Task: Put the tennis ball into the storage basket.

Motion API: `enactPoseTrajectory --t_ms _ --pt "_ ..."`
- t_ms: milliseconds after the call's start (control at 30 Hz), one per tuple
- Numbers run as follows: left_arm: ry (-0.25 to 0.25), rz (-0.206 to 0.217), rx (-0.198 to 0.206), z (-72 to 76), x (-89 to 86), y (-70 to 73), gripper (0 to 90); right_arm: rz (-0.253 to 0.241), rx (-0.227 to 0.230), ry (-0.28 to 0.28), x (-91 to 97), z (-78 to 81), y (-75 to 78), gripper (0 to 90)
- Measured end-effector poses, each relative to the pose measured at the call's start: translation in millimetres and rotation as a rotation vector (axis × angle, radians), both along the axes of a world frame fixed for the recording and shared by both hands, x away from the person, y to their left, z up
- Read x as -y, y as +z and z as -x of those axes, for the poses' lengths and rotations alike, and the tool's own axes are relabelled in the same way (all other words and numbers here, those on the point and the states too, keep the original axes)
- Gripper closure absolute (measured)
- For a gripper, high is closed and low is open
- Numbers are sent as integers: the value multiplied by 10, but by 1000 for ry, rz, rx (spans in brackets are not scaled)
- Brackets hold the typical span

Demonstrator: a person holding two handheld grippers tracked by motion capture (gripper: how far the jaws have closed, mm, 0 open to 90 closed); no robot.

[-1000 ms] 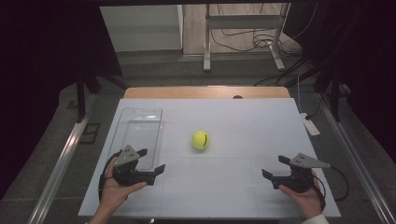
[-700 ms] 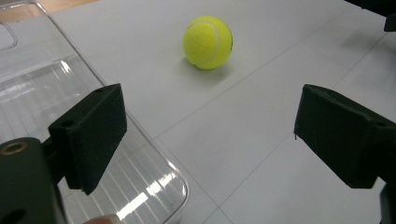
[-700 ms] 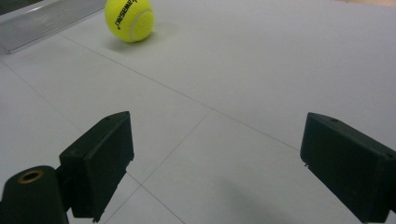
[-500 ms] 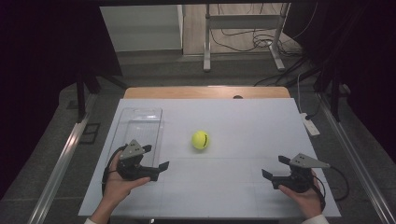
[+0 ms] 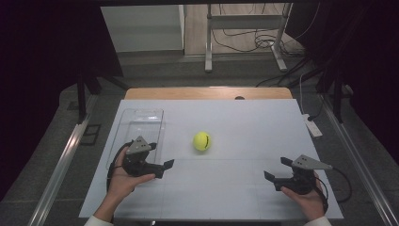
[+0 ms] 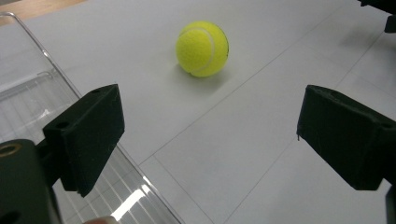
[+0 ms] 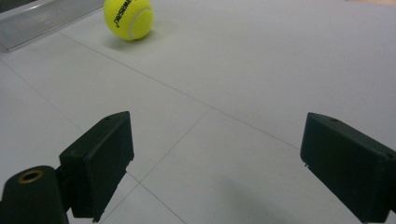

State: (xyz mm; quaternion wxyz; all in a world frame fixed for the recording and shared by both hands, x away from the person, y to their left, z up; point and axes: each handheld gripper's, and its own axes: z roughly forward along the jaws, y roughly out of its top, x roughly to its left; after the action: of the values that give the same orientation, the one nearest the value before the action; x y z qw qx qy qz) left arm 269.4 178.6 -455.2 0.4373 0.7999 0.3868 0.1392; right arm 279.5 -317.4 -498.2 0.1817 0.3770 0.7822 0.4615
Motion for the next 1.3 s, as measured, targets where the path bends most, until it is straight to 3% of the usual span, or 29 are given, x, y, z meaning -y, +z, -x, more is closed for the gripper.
enactPoseTrajectory --t_ms 733,1300 --pt "-74 -44 -35 -193 244 51 76 4 -6 0 4 -5 -11 96" --pt "-90 -68 -47 -291 338 42 75 7 -7 -2 9 -7 -17 96"
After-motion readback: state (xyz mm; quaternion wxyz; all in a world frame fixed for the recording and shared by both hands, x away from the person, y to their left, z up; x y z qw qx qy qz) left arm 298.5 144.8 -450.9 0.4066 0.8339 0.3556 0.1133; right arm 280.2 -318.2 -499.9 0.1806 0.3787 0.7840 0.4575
